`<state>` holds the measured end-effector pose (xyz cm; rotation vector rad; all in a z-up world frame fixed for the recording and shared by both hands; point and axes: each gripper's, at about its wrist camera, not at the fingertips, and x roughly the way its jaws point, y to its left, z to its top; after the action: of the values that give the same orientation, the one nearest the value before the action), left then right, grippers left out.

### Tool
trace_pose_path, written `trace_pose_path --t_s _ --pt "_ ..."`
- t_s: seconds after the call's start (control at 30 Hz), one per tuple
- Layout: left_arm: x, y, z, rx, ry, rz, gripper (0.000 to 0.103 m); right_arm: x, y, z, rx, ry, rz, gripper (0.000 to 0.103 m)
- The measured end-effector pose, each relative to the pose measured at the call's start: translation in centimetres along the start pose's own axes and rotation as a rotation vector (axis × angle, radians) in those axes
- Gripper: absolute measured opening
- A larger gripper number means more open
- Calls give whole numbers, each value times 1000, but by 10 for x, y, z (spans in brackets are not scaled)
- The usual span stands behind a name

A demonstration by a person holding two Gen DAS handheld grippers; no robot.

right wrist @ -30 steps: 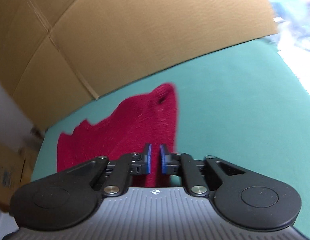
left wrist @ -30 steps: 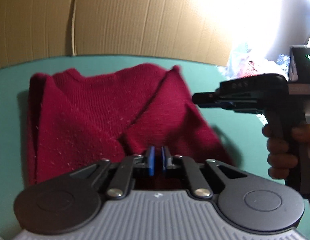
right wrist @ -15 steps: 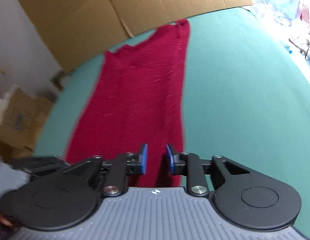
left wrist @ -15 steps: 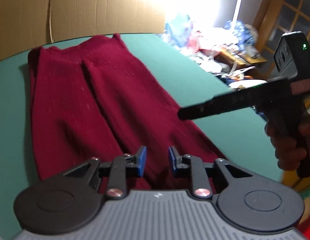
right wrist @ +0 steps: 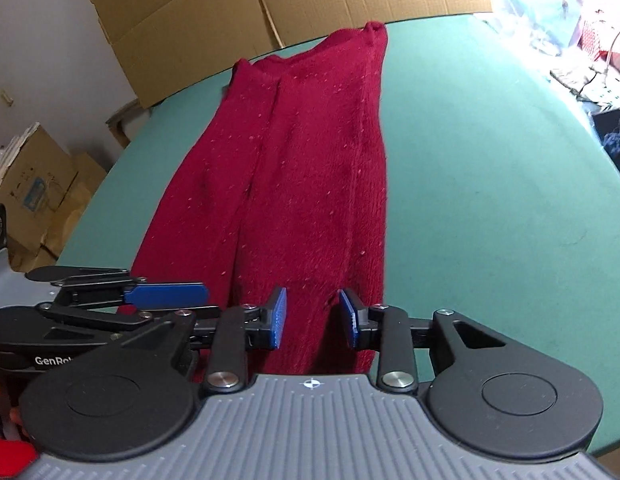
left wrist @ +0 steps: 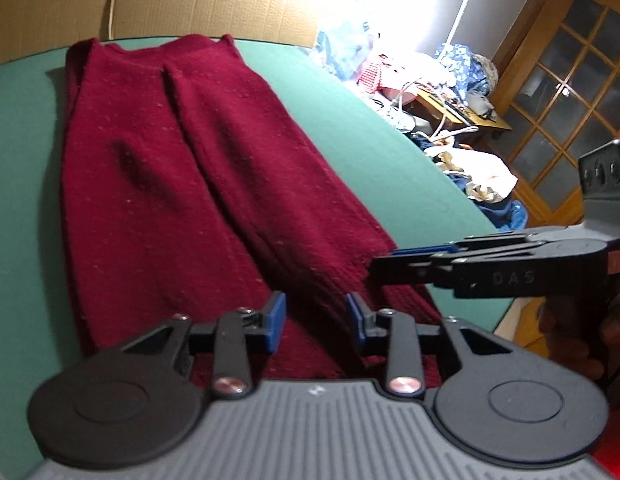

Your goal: Fold clothes

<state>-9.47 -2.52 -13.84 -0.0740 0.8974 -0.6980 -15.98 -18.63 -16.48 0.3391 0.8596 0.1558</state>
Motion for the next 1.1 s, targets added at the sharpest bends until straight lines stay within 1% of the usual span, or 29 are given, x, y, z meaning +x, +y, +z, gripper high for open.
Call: trace_pose_path --t_s 0.03,0.1,0.17,0.2,0.23,0.27,0.3,0.33,0.37,0.43,0.47,0.57,0.6,0.7,0.73,0.77,0.8,0.83,0.87,0.93,1.03,1.1 --pt "1 -1 -1 -6 3 -1 52 -1 -1 0 -3 -5 -4 33" --pt "6 -1 -1 -30 19 -12 59 3 -5 2 2 -2 -13 35" --pt "13 -6 0 -37 35 0 59 3 -10 0 15 14 -6 35" --pt "17 -9 1 -33 40 16 58 1 -11 -1 7 10 7 33" --pt "19 -13 1 -26 38 35 57 -3 -10 -3 -17 4 5 25" --pt "21 -15 1 -24 33 46 56 -6 -8 -4 -43 -2 0 21" --pt "22 -17 1 -29 30 53 47 -8 -6 -4 -71 -9 -8 15" --pt "23 -19 1 -33 28 58 21 -9 -4 -4 -96 -11 2 6" --pt "23 -20 1 -36 29 62 13 -9 -2 -3 -116 -4 23 4" --pt "21 -22 1 -41 27 70 9 -6 0 -2 -139 10 42 1" --pt "20 -23 1 -44 24 74 8 -7 -2 -2 -140 10 47 1" --pt "13 -26 3 -51 13 82 4 -15 -9 1 -122 -9 59 1" --pt "7 -28 4 -52 0 76 1 -19 -11 3 -113 -18 64 1" --pt "-6 -34 10 -36 -28 62 1 -29 -18 11 -89 -9 105 2" --pt "-5 -35 12 -36 -21 63 2 -30 -19 12 -84 0 115 8" --pt "-4 -34 13 -35 -12 66 4 -27 -19 13 -81 10 115 11" --pt "-3 -32 12 -33 -4 75 8 -23 -19 12 -82 22 113 21" --pt "-1 -31 11 -30 6 93 8 -18 -18 10 -85 40 113 27" --pt "2 -29 8 -29 21 110 10 -14 -17 7 -85 56 111 27" --pt "6 -24 5 -37 41 137 30 -6 -17 2 -71 75 96 27" --pt "4 -11 7 -95 29 135 38 -5 -17 1 -43 61 102 27" --pt "3 0 14 -158 4 106 39 -8 -21 8 8 35 115 28"
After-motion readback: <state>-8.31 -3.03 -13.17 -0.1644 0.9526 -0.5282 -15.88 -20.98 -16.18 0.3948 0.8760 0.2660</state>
